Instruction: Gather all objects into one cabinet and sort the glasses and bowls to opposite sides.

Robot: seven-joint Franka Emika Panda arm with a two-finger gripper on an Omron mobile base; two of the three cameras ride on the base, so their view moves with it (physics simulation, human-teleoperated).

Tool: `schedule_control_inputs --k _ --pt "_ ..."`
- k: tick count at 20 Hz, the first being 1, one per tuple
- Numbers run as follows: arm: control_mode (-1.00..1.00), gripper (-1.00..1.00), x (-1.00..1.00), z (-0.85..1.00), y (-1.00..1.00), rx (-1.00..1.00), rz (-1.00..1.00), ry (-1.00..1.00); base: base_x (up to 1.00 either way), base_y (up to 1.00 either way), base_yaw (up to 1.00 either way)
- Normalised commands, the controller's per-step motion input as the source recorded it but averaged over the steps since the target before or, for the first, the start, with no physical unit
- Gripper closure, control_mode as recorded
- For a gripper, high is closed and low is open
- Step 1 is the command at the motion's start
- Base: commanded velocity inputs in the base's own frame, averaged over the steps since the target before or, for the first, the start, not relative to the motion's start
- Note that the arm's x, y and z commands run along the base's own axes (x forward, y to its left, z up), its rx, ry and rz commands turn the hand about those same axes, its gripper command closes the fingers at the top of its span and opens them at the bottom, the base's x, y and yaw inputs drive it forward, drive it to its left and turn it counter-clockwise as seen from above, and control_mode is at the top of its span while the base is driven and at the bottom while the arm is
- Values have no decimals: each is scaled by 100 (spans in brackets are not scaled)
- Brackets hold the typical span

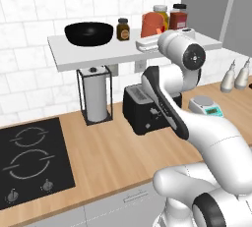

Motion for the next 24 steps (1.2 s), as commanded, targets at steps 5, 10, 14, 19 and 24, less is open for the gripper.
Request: schedule_control_inputs --k 5,10,14,19,24 --pt "100 100 0 0 0 0 0 0 48 3 -13" --pt "100 100 0 0 0 0 0 0 42 1 -10" --pt "-100 100 46 -9 6 0 -6 14 0 0 0" --pt "-100 100 39 -24 18 0 0 18 0 0 0" --pt "-100 100 47 -10 17 0 0 11 0 0 0"
